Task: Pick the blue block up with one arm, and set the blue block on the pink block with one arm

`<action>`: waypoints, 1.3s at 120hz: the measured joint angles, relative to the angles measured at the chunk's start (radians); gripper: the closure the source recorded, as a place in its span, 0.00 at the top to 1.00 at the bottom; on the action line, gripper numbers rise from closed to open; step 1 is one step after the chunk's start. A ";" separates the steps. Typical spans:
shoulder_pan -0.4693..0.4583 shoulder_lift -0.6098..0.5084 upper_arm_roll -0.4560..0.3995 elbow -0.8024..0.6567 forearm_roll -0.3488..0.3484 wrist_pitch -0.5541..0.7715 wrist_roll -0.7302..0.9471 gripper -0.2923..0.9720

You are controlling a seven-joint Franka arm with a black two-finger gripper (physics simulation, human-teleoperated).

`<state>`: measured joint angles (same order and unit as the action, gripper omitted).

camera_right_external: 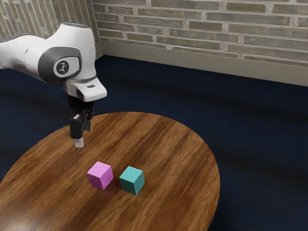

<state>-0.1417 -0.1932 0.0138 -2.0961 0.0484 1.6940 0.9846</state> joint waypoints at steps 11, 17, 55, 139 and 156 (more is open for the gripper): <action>-0.002 0.039 0.000 -0.005 0.002 0.055 0.069 0.77; -0.002 0.046 0.000 -0.025 0.000 0.091 0.102 0.77; -0.023 0.202 -0.026 -0.042 0.009 0.351 0.250 0.77; -0.008 0.379 -0.045 -0.034 -0.029 0.564 0.397 0.77; -0.008 0.392 -0.053 -0.035 -0.037 0.583 0.412 0.77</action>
<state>-0.1498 0.1990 -0.0393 -2.1310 0.0117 2.2768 1.3964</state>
